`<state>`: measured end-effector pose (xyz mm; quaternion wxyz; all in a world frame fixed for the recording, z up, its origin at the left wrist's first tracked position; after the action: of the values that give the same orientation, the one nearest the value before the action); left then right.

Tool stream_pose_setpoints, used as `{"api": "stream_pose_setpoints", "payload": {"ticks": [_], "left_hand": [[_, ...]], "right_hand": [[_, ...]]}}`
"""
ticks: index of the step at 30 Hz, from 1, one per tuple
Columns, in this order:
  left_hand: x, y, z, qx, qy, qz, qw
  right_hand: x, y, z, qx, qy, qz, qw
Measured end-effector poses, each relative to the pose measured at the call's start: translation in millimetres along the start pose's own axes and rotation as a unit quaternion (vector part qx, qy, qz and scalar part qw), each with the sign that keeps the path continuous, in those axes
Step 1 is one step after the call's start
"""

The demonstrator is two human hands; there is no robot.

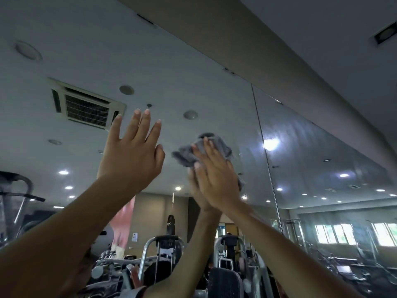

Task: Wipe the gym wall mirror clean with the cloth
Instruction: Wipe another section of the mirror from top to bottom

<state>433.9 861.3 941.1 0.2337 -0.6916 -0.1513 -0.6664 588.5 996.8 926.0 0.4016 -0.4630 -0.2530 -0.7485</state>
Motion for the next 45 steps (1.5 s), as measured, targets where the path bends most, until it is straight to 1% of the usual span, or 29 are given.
{"api": "stream_pose_setpoints", "payload": {"ticks": [2, 4, 5, 6, 8, 10, 13, 15, 17, 18, 21, 23, 24, 25, 27, 30, 32, 33, 35, 37, 38, 40, 42, 43, 44, 45], "left_hand": [[-3, 0, 2, 0.003, -0.002, 0.004, 1.0], [-3, 1, 3, 0.005, -0.004, 0.005, 1.0], [-4, 1, 3, 0.01, -0.002, 0.004, 1.0], [-4, 1, 3, 0.013, 0.0, -0.001, 1.0], [-4, 1, 2, 0.017, 0.008, -0.011, 1.0], [-4, 1, 1, 0.017, 0.012, -0.01, 1.0], [-5, 1, 0, 0.012, 0.012, -0.012, 1.0], [-9, 2, 0, 0.007, 0.014, -0.011, 1.0], [-17, 3, 1, 0.003, 0.011, -0.012, 1.0], [-21, 4, 2, 0.003, 0.008, -0.013, 1.0], [-28, 6, 4, -0.002, -0.001, -0.015, 1.0], [-28, 7, 3, -0.004, -0.004, -0.016, 1.0], [-28, 7, 2, -0.006, -0.006, -0.015, 1.0], [-28, 6, 1, -0.011, -0.01, -0.013, 1.0], [-28, 5, 0, -0.017, -0.015, -0.011, 1.0], [-30, 8, 0, -0.015, -0.009, -0.027, 0.999], [-31, 10, 2, -0.022, -0.009, -0.039, 0.999], [-33, 11, 1, -0.027, -0.009, -0.049, 0.998], [-35, 12, -1, -0.037, -0.011, -0.048, 0.998], [-37, 13, -2, -0.034, -0.019, -0.042, 0.998], [-39, 13, -2, -0.031, -0.023, -0.049, 0.998], [-41, 14, 0, -0.031, -0.022, -0.053, 0.998], [-41, 15, 0, -0.034, -0.016, -0.05, 0.998], [-42, 15, 1, -0.033, -0.018, -0.05, 0.998], [-43, 16, 0, -0.03, -0.021, -0.05, 0.998], [-45, 15, 0, -0.026, -0.021, -0.052, 0.998]], "right_hand": [[12, 5, 31, -0.01, -0.09, -0.009, 0.996], [44, 8, 47, -0.015, -0.186, -0.032, 0.982], [62, 8, 48, -0.008, -0.219, -0.039, 0.975], [77, 7, 43, -0.004, -0.229, -0.041, 0.973], [93, 0, 22, -0.01, -0.185, -0.041, 0.982], [85, -9, -1, -0.017, -0.102, -0.049, 0.993], [34, -9, -24, -0.025, 0.012, -0.048, 0.998], [-8, -6, -16, -0.025, 0.034, -0.033, 0.999], [-29, -5, 10, -0.03, 0.01, -0.012, 0.999], [-27, -2, 26, -0.028, -0.025, -0.009, 0.999], [20, 3, 54, -0.02, -0.163, -0.006, 0.986], [61, 6, 51, -0.03, -0.23, -0.008, 0.973], [76, 5, 43, -0.034, -0.234, -0.01, 0.972], [87, 5, 32, -0.032, -0.219, -0.018, 0.975], [91, -3, 6, -0.022, -0.151, -0.041, 0.987], [53, -5, -30, -0.011, -0.047, -0.058, 0.997], [16, -3, -39, -0.014, -0.011, -0.053, 0.998], [-1, -1, -35, -0.016, -0.009, -0.05, 0.999], [-24, -6, -13, -0.016, -0.041, -0.036, 0.998], [-25, -6, 7, -0.019, -0.084, 0.0, 0.996], [-19, -6, 14, -0.02, -0.112, 0.008, 0.993], [8, -4, 19, -0.022, -0.178, -0.003, 0.984], [36, -3, 11, -0.035, -0.238, 0.021, 0.97], [45, 0, 4, -0.049, -0.251, 0.039, 0.966], [49, -5, -1, -0.06, -0.24, 0.045, 0.968], [47, -5, -13, -0.058, -0.202, 0.038, 0.977]]}}
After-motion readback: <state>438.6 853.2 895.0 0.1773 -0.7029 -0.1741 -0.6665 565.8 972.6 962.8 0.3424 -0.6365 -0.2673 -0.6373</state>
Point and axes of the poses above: each hand's wrist, its own x-axis towards the middle knuckle, its own y-axis out of the back of the hand, z = x × y, the point moved 3 cm from there along x, towards the middle knuckle, and after that the axes turned 11 degrees about y, right-handed, at the moved point
